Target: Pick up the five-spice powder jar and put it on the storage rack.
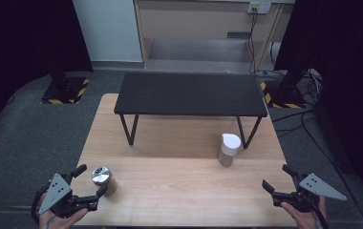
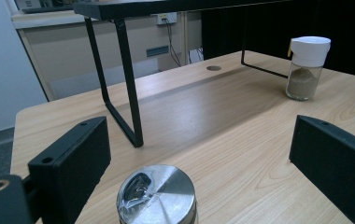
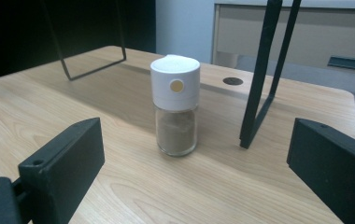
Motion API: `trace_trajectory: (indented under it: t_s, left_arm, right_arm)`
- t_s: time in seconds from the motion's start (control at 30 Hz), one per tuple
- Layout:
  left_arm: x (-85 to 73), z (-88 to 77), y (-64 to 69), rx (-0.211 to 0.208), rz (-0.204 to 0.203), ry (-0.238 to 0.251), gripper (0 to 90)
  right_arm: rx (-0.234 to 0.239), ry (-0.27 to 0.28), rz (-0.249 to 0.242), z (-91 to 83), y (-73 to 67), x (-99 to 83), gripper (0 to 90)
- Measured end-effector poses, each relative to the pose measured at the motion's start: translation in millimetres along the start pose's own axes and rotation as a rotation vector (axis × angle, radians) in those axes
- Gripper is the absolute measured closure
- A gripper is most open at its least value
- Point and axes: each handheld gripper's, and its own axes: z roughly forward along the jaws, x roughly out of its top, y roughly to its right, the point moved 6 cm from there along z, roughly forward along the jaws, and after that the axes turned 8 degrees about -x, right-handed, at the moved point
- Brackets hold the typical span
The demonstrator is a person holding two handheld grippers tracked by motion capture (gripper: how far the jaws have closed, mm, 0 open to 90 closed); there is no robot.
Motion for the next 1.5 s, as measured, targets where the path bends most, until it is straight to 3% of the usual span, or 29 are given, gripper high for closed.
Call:
trace_trajectory:
  t_s: [0.1,0.4,0.6,1.23,1.5]
  left_arm:
    - [-1.0,-1.1,0.7,0.000,-0.002,0.004,4.1]
    - [-3.5,-3.1,0.7,-0.003,-0.005,-0.002,4.1]
    - [-3.5,-5.4,2.3,0.024,-0.012,-0.006,4.2]
    - [-2.3,-8.8,3.0,0.025,-0.024,0.014,2.9]
    - [-0.3,-14.5,0.1,0.018,-0.040,-0.011,2.7]
  right_arm:
    - [0.002,-0.002,-0.024,0.8,-0.9,0.6,4.8]
    - [0.033,0.014,-0.014,2.0,0.8,-1.0,4.6]
    - [0.029,0.018,-0.006,2.2,1.7,-1.3,4.9]
    - [0.030,0.032,-0.004,4.1,2.1,-1.2,4.9]
    - [0.036,0.029,0.003,5.2,2.6,-1.5,4.3]
